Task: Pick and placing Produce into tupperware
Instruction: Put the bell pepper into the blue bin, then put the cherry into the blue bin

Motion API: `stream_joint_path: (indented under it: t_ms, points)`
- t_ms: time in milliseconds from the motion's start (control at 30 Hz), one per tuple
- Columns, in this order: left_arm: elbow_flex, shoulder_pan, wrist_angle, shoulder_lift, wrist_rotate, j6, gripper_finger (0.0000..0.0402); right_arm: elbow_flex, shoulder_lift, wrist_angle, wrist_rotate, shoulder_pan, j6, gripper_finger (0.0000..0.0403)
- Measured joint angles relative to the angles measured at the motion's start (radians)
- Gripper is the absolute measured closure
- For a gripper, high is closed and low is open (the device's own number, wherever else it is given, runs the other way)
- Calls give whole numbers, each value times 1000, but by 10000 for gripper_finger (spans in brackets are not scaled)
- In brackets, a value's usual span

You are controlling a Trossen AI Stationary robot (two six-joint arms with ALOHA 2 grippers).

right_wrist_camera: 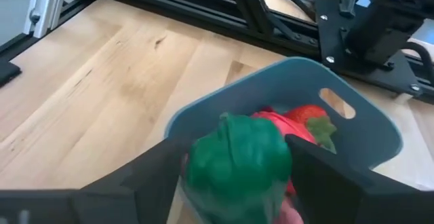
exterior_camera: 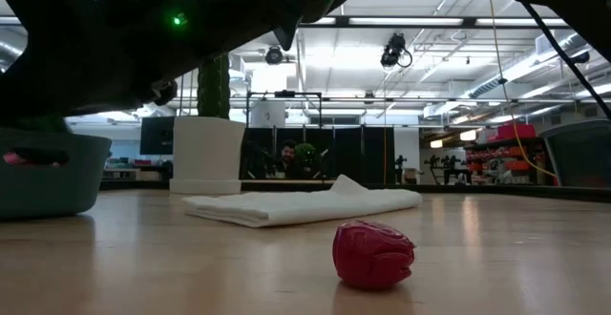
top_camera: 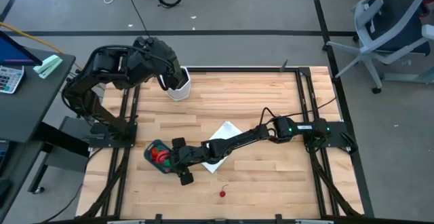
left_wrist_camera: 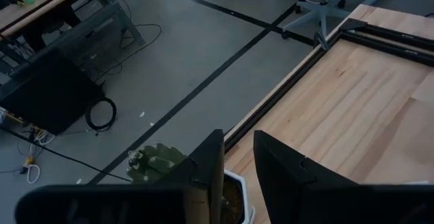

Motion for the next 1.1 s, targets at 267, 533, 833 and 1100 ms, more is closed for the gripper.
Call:
stream_joint_path:
  t_ms: [267, 533, 833, 1100]
  points:
    - [0, 0, 0, 0, 0, 4, 320, 0, -21, -4, 27, 1, -22, 109]
    - [0, 0, -9, 0, 0, 4, 311, 0, -194, -393, 35, 1, 78, 126]
    - [0, 0, -10, 0, 0, -31, 319, -112, -366, -958, 25, 55, 225, 155]
    - [0, 0, -10, 0, 0, -41, 316, -477, -512, -739, 21, 194, 213, 172]
